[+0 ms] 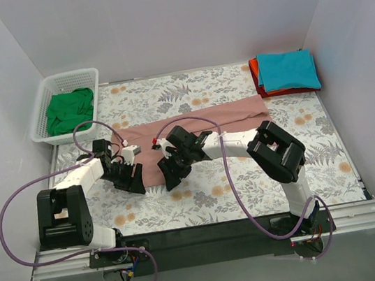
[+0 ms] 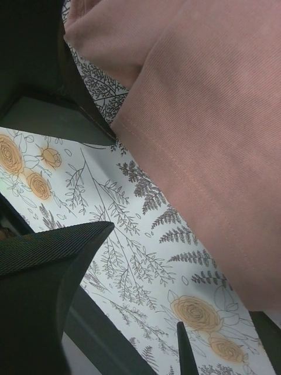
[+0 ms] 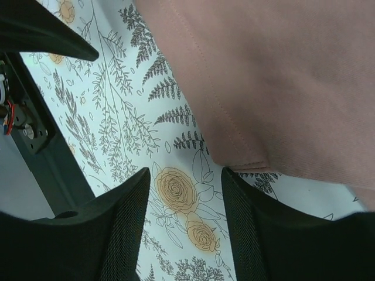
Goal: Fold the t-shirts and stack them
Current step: Fold the tshirt
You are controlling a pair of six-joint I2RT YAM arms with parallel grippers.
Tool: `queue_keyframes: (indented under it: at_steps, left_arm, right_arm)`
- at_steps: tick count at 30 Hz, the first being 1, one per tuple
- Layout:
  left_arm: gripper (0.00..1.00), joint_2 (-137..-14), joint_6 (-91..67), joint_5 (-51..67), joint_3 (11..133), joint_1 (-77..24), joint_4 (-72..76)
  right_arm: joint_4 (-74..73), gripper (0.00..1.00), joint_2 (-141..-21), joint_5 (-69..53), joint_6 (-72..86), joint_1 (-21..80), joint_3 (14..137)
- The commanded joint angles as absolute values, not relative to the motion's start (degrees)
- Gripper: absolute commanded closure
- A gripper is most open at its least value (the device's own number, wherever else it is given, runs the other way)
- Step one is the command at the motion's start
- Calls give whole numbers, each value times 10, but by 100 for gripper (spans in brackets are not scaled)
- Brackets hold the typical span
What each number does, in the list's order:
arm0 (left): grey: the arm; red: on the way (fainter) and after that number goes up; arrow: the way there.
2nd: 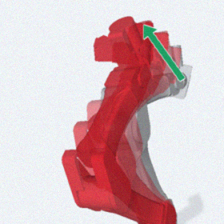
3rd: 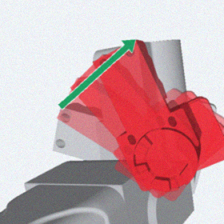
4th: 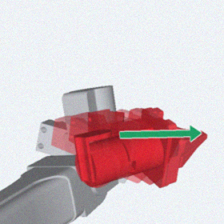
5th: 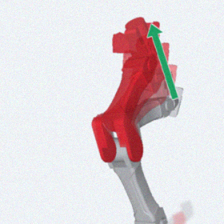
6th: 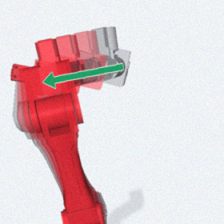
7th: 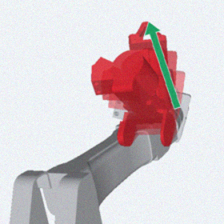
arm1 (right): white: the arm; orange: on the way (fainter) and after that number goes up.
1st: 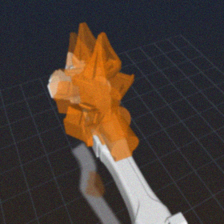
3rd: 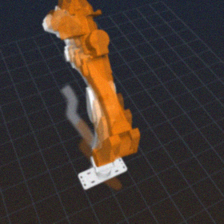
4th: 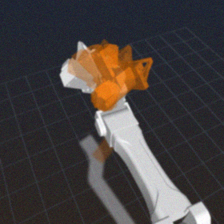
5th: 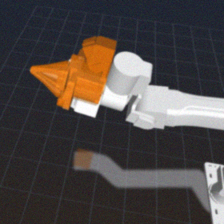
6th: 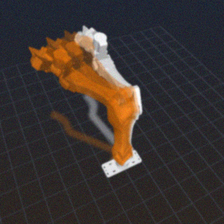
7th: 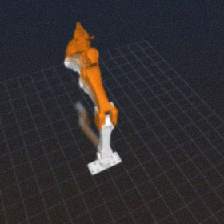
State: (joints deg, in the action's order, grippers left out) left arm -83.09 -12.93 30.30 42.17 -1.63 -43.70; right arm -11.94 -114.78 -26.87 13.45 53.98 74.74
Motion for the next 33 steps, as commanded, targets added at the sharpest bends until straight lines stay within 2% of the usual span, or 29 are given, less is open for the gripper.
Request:
queue_keyframes:
  at_steps: [1,7,10,21,25,29,31,32,33]
  left_arm:
    - [45,-839,-139,253,402,-19,-364]
    - [45,-823,-145,246,388,-19,-347]
    - [47,-826,-147,247,388,-19,-346]
    - [50,-824,-148,238,383,-19,-339]
    - [50,-826,-158,240,380,-20,-329]
    - [57,-825,-159,242,381,-23,-330]
    - [65,-824,-155,243,378,-25,-330]
    - [67,-825,-154,244,376,-26,-329]
    - [70,-828,-154,243,375,-27,-330]
  right_arm:
    - [-119,41,-1149,-182,160,538,726]
    - [-150,46,-1144,-97,178,537,730]
    - [-157,54,-1137,-77,185,537,724]
    - [-168,54,-1121,-57,197,540,708]
    - [-166,56,-1150,-61,198,553,721]
    - [-163,58,-1159,-55,196,563,714]
    - [-160,61,-1166,-59,193,562,717]
    - [-160,72,-1178,-63,191,562,722]
    - [-160,78,-1185,-73,187,562,729]
